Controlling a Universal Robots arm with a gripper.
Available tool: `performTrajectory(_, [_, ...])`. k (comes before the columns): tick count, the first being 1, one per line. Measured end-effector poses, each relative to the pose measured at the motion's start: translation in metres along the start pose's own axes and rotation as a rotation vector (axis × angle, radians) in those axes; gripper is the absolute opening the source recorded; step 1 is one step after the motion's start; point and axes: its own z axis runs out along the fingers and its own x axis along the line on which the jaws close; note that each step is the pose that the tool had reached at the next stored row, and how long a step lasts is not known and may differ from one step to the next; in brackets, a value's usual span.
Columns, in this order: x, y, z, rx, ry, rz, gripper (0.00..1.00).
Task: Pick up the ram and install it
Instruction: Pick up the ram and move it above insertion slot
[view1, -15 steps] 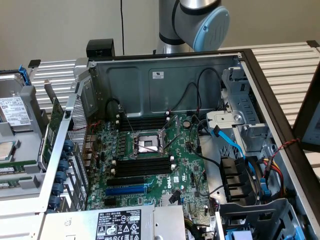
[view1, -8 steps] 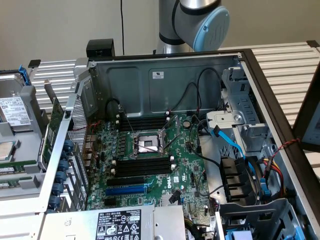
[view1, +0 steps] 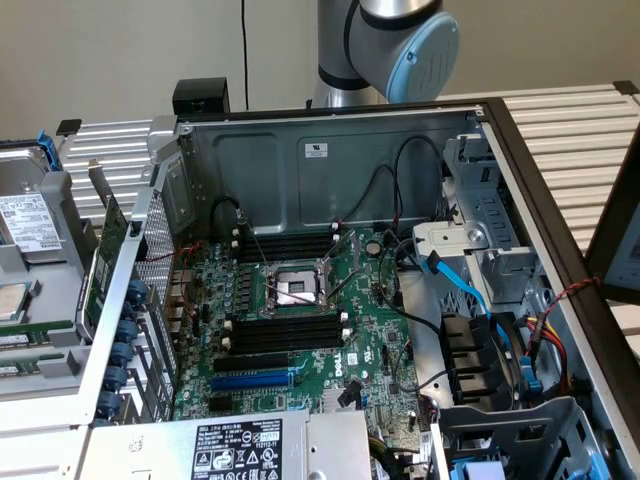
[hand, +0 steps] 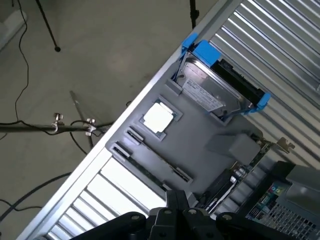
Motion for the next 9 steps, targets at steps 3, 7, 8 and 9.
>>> performTrajectory(3, [0.0000,0.0000,0.0001,-0.0026,0.0023,-0.056,0.11])
performTrajectory(7, [0.0000,0.0000,0.0002,-0.0053,0.0058,-0.127,0.11])
performTrajectory(8, [0.0000,0.0000,0.0003,-0.0060,0.0068,-0.147,0.11])
performTrajectory(9, [0.0000,0.0000,0.0003,-0.0065,0.0079,-0.165,0.11])
